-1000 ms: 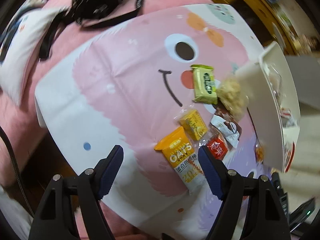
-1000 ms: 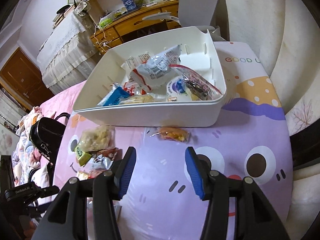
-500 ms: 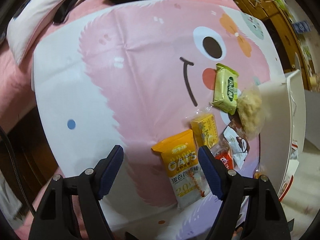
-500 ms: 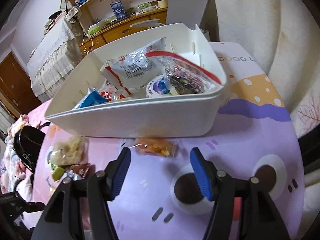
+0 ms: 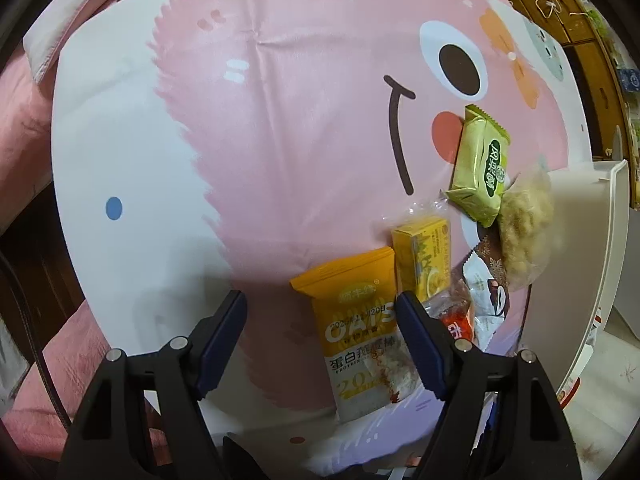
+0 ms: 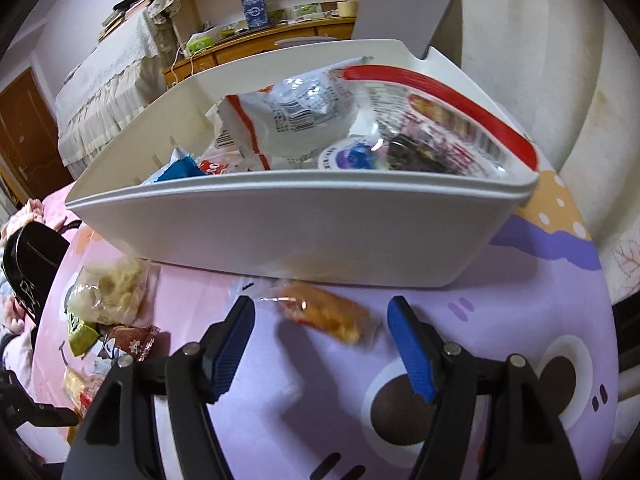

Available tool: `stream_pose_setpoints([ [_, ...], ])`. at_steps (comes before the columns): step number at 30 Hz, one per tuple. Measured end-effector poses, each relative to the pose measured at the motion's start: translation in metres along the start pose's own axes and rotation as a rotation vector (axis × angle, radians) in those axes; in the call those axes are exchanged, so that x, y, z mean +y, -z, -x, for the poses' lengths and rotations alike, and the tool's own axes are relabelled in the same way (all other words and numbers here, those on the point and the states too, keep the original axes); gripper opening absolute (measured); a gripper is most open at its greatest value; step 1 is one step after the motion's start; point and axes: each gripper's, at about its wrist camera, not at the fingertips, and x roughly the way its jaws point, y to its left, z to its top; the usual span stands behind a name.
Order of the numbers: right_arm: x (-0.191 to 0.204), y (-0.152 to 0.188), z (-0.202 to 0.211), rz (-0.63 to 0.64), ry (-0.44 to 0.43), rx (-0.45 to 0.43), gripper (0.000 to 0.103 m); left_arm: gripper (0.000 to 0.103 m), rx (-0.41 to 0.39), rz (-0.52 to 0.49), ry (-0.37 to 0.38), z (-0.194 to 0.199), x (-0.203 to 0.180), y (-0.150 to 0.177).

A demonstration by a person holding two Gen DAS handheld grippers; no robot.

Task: Organize snacks
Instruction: 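Grasp yellow OATS bar with left tool while right tool grasps orange snack packet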

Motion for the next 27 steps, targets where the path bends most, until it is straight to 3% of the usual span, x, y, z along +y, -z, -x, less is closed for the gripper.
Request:
stream_pose_setpoints([
  [7, 0.011, -0.001, -0.008, 0.057, 0.004, 0.019, 0.069, 0.073, -0.002, 0.014, -0.032, -0.005, -0.012, -0.004],
  [10, 0.013, -0.001, -0.011, 0.068, 0.008, 0.023, 0.068, 0.066, -0.003, 0.028, -0.054, -0.005, -0.016, -0.006],
  [16, 0.014, 0.001, -0.009, 0.093, 0.018, 0.022, 0.052, 0.051, 0.001, 0.036, -0.101, -0.001, -0.017, -0.009],
  [24, 0.005, 0.008, 0.000, 0.128, -0.006, 0.037, 0.037, 0.052, 0.057, 0.070, -0.108, -0.002, -0.001, -0.004],
  [26, 0.004, 0.010, 0.002, 0.143, -0.015, 0.045, 0.032, 0.058, 0.059, 0.084, -0.108, 0.000, 0.000, -0.002],
  [27, 0.004, 0.010, 0.003, 0.149, -0.017, 0.049, 0.023, 0.063, 0.056, 0.088, -0.108, 0.002, 0.001, -0.002],
])
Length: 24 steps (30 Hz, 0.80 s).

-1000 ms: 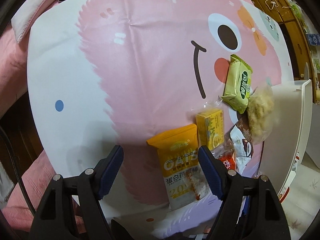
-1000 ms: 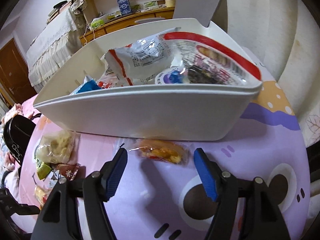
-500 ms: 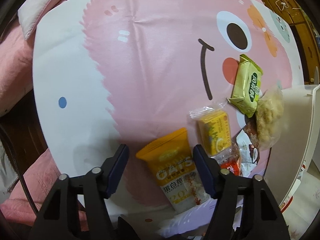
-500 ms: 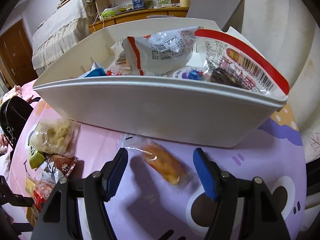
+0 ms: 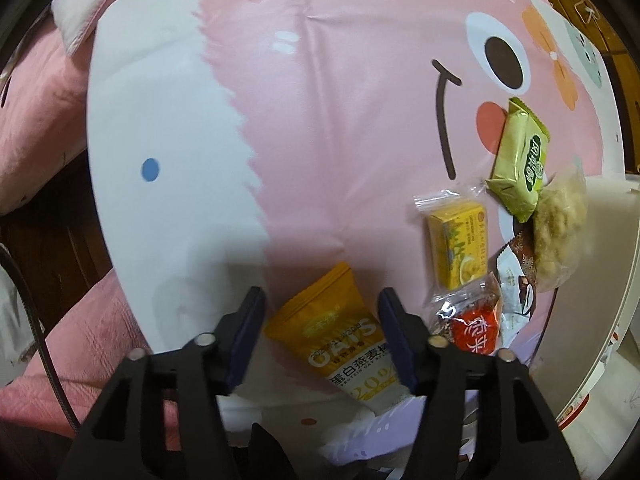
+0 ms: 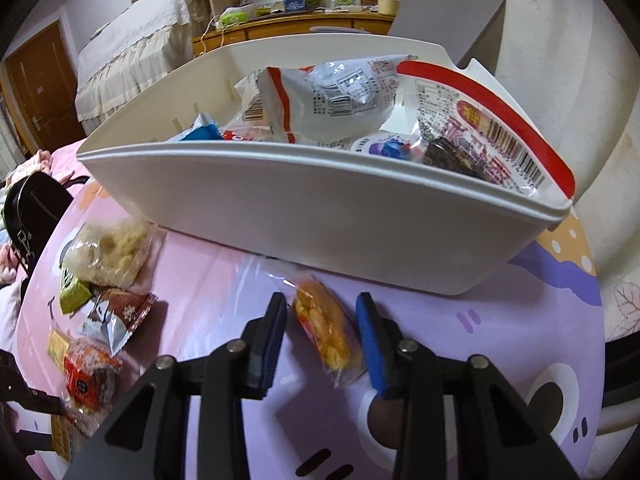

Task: Organize snacks
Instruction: 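Grasp yellow OATS bar with left tool while right tool grasps orange snack packet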

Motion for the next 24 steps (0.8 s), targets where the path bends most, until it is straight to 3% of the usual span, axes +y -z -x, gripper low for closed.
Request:
stream_pose_setpoints([
  [4, 0.001, 0.003, 0.003, 0.017, -0.006, 0.011, 0.020, 0.073, -0.008, 0.015, 0.007, 0.007, 0.006, 0.003],
  [18, -0.011, 0.013, 0.020, 0.015, -0.031, 0.057, 0.020, 0.073, 0.025, 0.115, 0.066, 0.001, 0.027, 0.027],
  [21, -0.015, 0.016, 0.026, 0.007, -0.028, 0.060, 0.020, 0.072, 0.031, 0.120, 0.072, -0.003, 0.027, 0.027],
  [24, -0.019, 0.018, 0.030, -0.002, -0.025, 0.066, 0.020, 0.062, 0.043, 0.119, 0.082, -0.008, 0.029, 0.028],
])
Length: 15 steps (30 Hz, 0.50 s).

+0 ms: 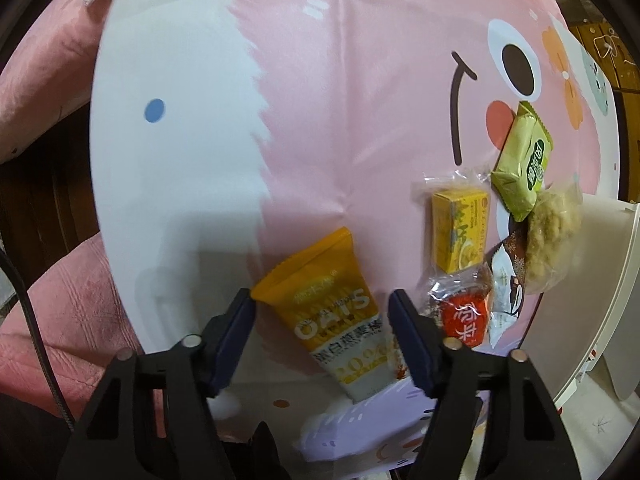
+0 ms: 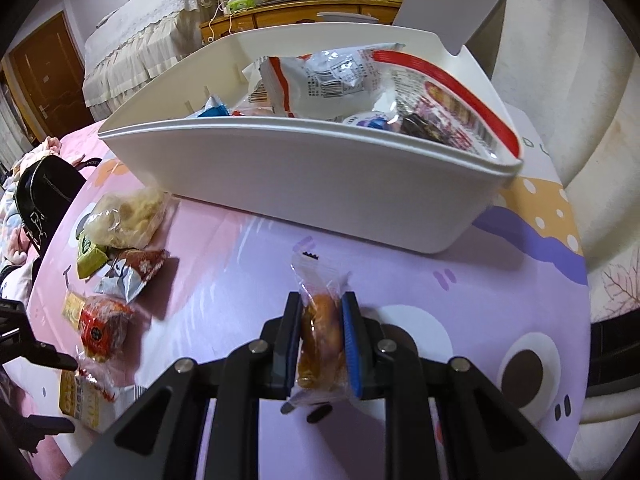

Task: Organize snacks
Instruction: 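Grasp yellow OATS bar with left tool while right tool grasps orange snack packet, then lift both snacks over the white tray and open both tools to release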

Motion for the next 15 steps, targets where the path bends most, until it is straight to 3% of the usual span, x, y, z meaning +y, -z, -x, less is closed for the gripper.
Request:
stream_pose_setpoints([
  [4, -0.005, 0.004, 0.006, -0.011, 0.004, 0.003, 0.020, 0.043, -0.002, -0.008, 0.013, 0.002, -0.004, 0.002],
  [15, -0.012, 0.003, 0.028, -0.022, 0.025, -0.005, 0.020, 0.038, -0.003, -0.070, 0.031, 0.014, -0.006, 0.008],
])
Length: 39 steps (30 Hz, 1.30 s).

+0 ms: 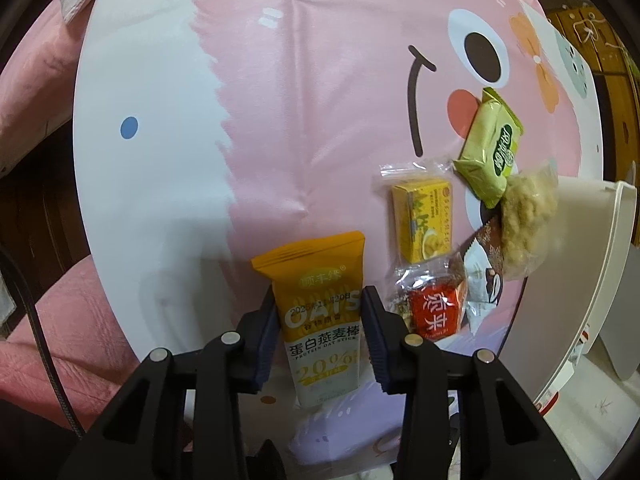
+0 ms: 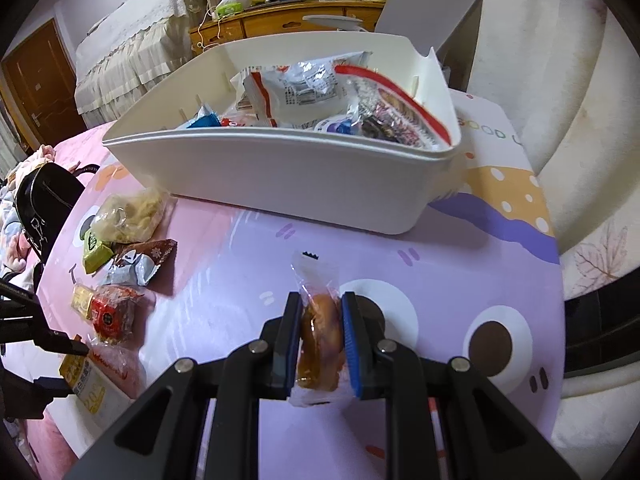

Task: Organize snacks
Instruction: 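Lift both snacks over the white tray and open both tools to release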

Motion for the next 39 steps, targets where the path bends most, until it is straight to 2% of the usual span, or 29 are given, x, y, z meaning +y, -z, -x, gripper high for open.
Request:
stream_pose_setpoints([
  [10, 0.017, 0.002, 0.022, 0.011, -0.016, -0.008, 0.020, 0.037, 0.023, -0.108, 0.004, 0.021, -0.028, -0.013],
  [19, 0.048, -0.003, 0.041, 0.025, -0.016, -0.044, 0.020, 0.037, 0.049, -0.324, -0.007, 0.063, -0.073, -0.035],
  [30, 0.076, -0.042, 0.057, -0.080, 0.001, -0.101, 0.020, 0.037, 0.042, -0.647, -0.029, 0.112, -0.174, -0.062],
  [39, 0.083, -0.090, 0.063, -0.165, 0.035, -0.189, 0.020, 0.037, -0.018, -0.890, -0.061, 0.137, -0.264, -0.069],
])
